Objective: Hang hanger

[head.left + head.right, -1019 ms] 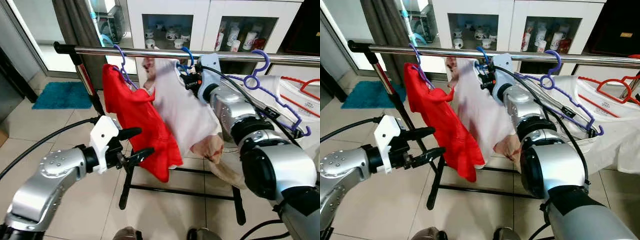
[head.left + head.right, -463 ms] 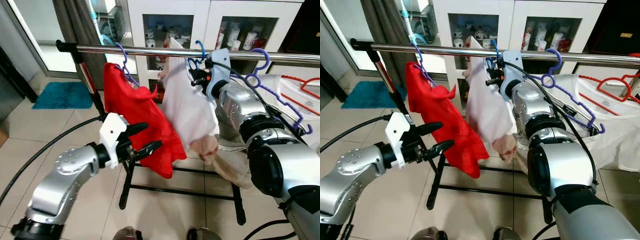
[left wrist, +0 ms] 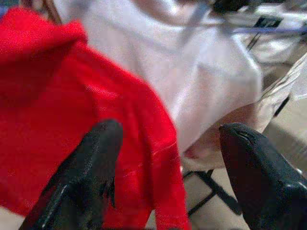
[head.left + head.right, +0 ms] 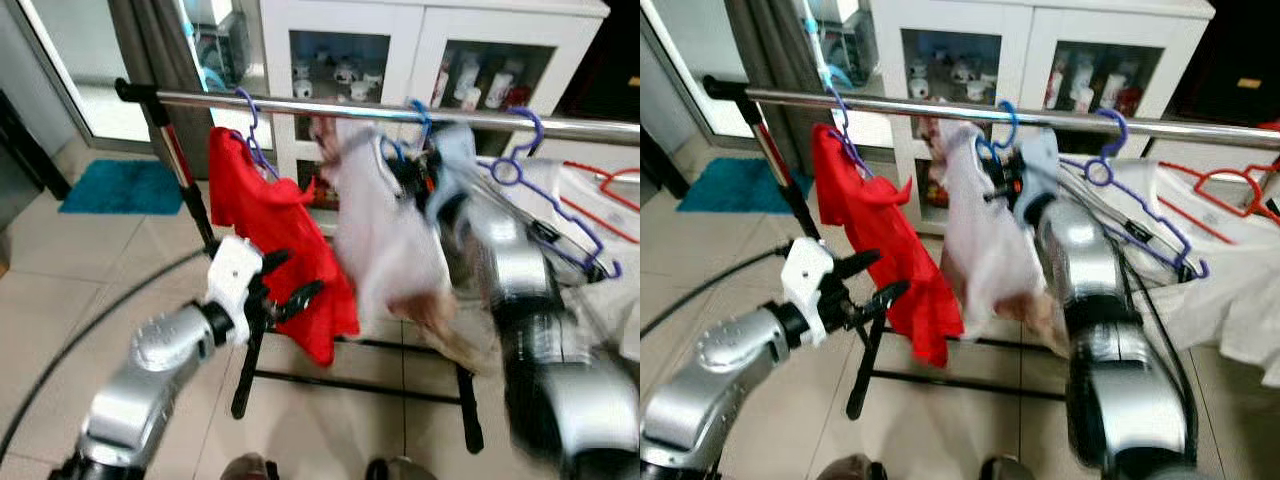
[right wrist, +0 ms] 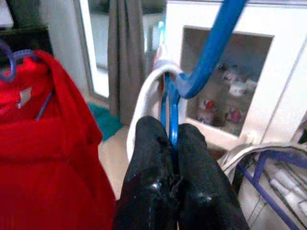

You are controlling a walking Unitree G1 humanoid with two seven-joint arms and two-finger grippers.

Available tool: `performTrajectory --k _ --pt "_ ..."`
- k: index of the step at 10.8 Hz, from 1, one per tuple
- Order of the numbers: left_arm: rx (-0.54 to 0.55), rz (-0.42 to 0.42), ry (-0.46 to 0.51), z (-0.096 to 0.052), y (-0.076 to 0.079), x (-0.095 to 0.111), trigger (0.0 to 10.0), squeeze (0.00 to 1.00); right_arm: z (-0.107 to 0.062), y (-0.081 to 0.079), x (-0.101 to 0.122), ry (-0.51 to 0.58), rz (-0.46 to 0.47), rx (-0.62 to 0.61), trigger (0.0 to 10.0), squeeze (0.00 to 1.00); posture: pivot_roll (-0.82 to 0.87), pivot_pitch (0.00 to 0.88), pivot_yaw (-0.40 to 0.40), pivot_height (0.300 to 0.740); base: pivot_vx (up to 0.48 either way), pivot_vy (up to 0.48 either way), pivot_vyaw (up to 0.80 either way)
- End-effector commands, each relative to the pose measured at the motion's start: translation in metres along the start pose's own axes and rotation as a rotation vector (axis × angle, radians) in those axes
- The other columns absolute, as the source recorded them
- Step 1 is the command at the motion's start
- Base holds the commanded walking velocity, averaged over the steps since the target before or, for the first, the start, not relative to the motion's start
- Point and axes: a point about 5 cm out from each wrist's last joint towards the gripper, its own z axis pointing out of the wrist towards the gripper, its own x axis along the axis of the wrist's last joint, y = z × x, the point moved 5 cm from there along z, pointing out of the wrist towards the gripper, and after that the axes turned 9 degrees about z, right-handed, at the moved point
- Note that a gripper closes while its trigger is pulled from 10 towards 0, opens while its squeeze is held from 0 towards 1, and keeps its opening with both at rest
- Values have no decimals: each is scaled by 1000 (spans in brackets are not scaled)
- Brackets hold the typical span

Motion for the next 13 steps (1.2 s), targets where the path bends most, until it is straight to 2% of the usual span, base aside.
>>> performTrajectory --k 1,2,3,4,5,6,7,8,9,10,11,13 --pt "27 22 -6 1 -2 -2 10000 0 -8 -6 7 46 -3 -3 0 0 13 54 12 740 0 0 0" --pt "28 22 -8 1 -2 -4 10000 0 -11 -8 3 47 8 -10 0 0 -2 54 24 740 0 0 0" --pt "39 18 -13 5 -4 -8 10000 0 -27 -14 -7 46 12 -35 0 0 -32 56 44 740 0 0 0" --pt "46 16 -13 8 -6 -10 10000 0 -36 -18 -6 68 13 -56 0 0 -38 58 47 740 0 0 0" --pt "57 17 -7 8 -7 -9 10000 0 -39 -19 5 109 7 -72 0 0 -40 62 45 740 0 0 0" --pt "86 17 12 7 -11 -6 10000 0 -35 -27 22 174 -13 -40 0 0 -36 65 37 740 0 0 0" --pt "98 12 12 4 -12 -7 10000 0 -35 -31 23 171 -12 -37 0 0 -25 66 17 740 0 0 0" --pt "97 11 -2 2 -10 -11 10000 0 -38 -33 11 123 -32 -38 0 0 -23 67 14 740 0 0 0" --pt "119 -10 -17 -1 -9 -17 10000 0 -55 -37 -11 50 39 -77 0 0 -15 70 -4 740 0 0 0" --pt "141 -28 -18 -4 -8 -19 10000 0 -71 -39 -33 -20 98 -126 9020 0 -1 73 -25 740 0 0 0" --pt "161 -47 -14 -9 -6 -18 10000 0 -89 -45 -54 -87 171 -170 10000 0 3 74 -31 740 0 0 0" --pt "137 -67 -25 -11 -2 -23 10000 0 -107 -51 -77 -175 186 -244 10000 0 -32 67 7 740 0 0 -206"
